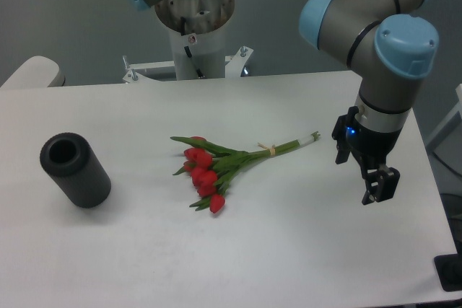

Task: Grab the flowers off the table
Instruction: 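Move the gripper over the tulip bouquet's stems near the flower heads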

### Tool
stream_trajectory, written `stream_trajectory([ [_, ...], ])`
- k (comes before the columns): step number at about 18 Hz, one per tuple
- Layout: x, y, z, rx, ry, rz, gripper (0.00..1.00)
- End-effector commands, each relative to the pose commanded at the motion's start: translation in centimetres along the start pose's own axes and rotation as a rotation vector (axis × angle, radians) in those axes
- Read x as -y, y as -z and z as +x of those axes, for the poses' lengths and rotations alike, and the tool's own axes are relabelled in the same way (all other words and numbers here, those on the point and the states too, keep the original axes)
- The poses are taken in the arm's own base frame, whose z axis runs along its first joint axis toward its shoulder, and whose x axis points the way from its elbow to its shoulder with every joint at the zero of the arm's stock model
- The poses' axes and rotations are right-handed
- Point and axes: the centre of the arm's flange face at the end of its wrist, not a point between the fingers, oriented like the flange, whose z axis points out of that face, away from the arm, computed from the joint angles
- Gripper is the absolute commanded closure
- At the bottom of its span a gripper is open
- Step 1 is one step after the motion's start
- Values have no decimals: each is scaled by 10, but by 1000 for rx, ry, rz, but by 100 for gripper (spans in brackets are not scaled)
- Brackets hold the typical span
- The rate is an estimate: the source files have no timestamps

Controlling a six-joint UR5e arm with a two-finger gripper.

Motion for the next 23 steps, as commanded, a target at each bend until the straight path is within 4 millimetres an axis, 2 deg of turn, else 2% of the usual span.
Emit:
stream_trajectory([
  [7,3,-16,13,-16,3,4,0],
  [11,8,-30,31,-52,42,14,0],
  [15,13,-58,61,-129,80,26,0],
  [18,22,-83,84,-190,174,36,0],
  [23,58,-110,130,-289,251,21,0],
])
